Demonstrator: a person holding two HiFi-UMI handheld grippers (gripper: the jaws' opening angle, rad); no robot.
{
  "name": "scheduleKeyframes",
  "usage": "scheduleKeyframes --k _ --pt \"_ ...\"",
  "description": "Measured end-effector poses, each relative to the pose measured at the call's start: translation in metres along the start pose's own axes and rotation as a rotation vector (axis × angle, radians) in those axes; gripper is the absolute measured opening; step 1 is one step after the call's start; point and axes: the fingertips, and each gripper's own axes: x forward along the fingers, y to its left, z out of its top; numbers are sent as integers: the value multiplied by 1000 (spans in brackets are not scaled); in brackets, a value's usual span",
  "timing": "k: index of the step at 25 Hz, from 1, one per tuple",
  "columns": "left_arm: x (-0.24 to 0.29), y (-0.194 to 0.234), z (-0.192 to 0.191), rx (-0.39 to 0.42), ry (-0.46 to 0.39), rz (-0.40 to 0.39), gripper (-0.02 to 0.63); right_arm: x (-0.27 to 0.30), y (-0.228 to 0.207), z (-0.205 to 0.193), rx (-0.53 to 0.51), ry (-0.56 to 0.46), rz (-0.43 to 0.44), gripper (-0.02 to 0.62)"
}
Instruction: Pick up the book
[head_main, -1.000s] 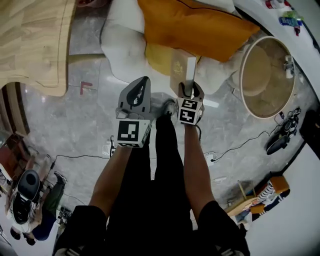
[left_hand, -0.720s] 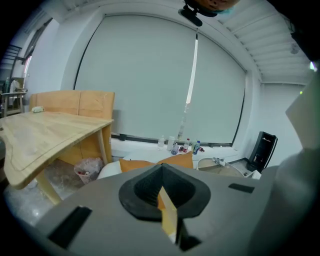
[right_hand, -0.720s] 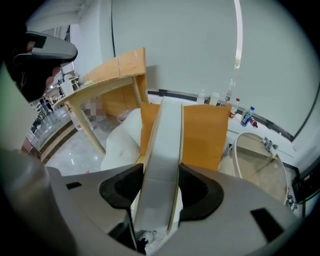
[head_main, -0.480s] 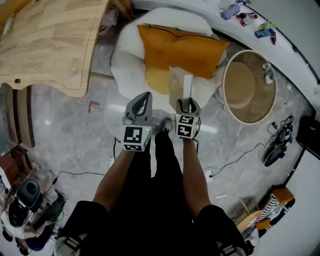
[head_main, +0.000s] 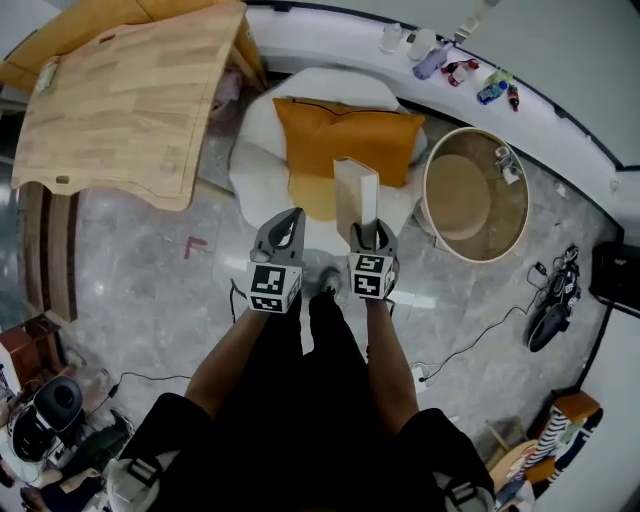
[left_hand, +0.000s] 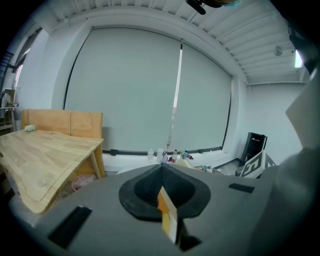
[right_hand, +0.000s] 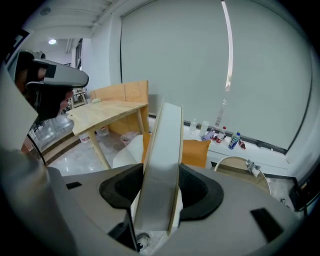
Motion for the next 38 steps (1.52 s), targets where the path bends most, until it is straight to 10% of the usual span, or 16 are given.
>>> scheduleKeyframes --k 20,38 --pt "-96 -59 77 67 -156 83 6 -163 -4 92 -63 -309 64 228" --pt "-155 -45 101 49 -205 0 6 -247 48 126 -122 -426 77 227"
